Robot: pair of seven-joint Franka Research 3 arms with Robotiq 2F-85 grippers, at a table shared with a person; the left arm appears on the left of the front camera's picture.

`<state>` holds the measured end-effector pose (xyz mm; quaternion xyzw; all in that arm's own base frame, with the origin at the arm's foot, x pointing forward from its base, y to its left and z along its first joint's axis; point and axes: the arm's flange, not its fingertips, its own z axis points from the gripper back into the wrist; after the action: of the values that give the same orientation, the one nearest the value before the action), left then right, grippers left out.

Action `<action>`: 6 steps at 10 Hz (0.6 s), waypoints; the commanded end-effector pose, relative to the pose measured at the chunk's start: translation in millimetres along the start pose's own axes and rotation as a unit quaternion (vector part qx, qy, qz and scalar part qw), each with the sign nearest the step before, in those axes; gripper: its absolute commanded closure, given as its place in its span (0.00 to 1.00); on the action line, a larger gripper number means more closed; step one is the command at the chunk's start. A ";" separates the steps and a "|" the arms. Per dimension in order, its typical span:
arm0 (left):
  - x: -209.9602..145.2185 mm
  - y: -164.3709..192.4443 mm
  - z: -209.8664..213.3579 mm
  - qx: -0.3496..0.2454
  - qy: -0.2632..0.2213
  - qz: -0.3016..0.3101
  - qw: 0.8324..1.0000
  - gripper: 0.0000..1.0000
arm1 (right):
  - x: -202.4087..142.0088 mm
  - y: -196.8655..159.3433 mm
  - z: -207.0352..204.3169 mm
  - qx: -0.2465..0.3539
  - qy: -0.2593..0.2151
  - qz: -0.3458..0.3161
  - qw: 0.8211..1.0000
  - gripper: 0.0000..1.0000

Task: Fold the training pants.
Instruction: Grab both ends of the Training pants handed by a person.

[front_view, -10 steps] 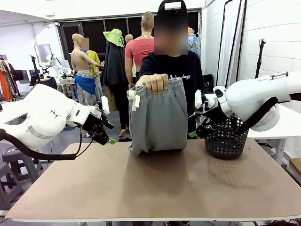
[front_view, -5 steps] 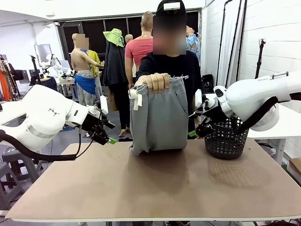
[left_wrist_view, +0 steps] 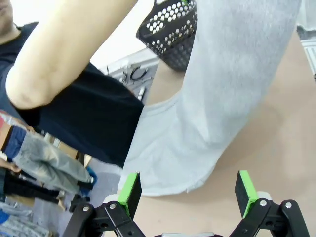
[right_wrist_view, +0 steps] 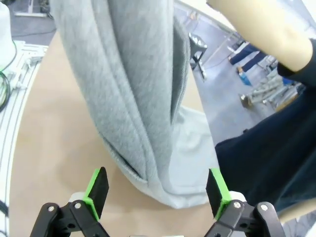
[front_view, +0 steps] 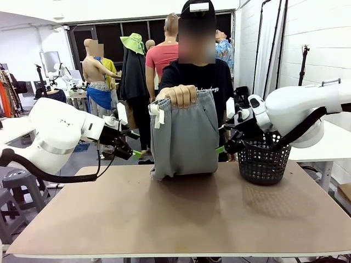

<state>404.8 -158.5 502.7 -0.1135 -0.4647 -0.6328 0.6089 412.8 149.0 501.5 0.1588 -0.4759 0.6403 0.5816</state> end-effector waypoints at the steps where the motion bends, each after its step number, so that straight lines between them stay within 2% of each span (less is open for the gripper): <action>1: -11.9 7.2 -24.1 -0.039 -0.058 -0.008 0.997 0.00 | -10.5 -6.5 -7.6 0.001 -0.043 0.011 0.999 0.00; 3: -8.9 2.9 -29.7 -0.064 -0.087 -0.002 0.994 0.00 | -11.5 -9.8 -7.7 0.016 -0.067 0.011 0.998 0.00; 5: -4.2 -2.8 -36.9 -0.060 -0.111 -0.007 0.992 0.00 | -10.9 -12.4 -9.6 0.050 -0.100 0.007 0.994 0.00; 6: -1.8 -5.1 -40.7 -0.060 -0.132 -0.004 0.989 0.00 | -11.2 -12.8 -9.9 0.055 -0.102 0.006 0.993 0.00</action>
<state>406.6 -181.2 486.1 -0.2160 -0.4776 -0.6483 0.5523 418.7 146.2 493.9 0.2418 -0.4982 0.6388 0.5341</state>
